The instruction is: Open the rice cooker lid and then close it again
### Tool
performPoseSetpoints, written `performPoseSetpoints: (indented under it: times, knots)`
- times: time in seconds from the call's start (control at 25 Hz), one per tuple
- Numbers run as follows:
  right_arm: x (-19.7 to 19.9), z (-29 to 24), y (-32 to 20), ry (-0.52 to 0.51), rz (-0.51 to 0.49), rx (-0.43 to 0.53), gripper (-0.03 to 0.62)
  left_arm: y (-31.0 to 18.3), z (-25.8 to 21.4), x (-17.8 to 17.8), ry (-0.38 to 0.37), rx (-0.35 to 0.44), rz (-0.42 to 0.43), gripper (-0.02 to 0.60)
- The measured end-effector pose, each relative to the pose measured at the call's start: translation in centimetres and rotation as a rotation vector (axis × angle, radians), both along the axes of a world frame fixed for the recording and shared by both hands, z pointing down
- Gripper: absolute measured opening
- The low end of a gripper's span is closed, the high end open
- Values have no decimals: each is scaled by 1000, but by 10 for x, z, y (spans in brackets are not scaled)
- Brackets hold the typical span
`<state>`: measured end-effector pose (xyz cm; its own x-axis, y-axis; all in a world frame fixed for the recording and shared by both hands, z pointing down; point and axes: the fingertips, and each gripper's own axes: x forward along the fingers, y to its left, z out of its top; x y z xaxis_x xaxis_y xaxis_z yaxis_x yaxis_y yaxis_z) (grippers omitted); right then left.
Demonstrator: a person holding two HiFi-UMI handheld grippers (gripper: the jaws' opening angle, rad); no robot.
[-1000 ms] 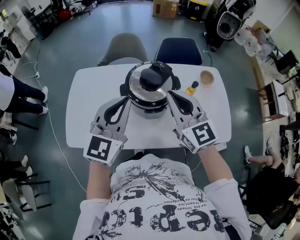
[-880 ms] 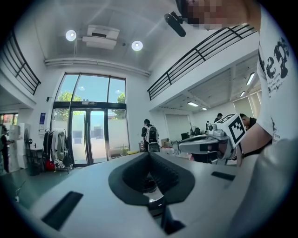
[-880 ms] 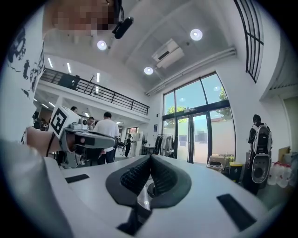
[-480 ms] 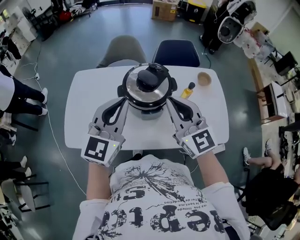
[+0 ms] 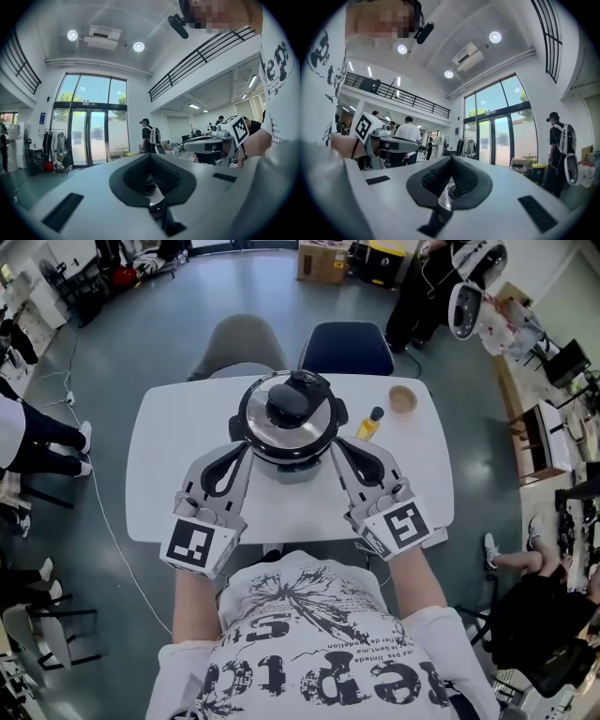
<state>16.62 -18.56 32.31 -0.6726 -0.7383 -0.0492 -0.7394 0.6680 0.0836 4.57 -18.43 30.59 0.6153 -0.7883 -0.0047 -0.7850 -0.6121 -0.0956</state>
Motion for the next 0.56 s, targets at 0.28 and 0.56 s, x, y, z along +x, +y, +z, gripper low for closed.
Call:
performPoseSetpoints:
  times: [0.28,0.56]
  knots:
    - [-3,7,-1,8,-2,-9,9,-3,4,-11,6,-9,-14,12]
    - [-9,10,0,7,5,-10,9,-2,11,-23,-10,-23,-17,12]
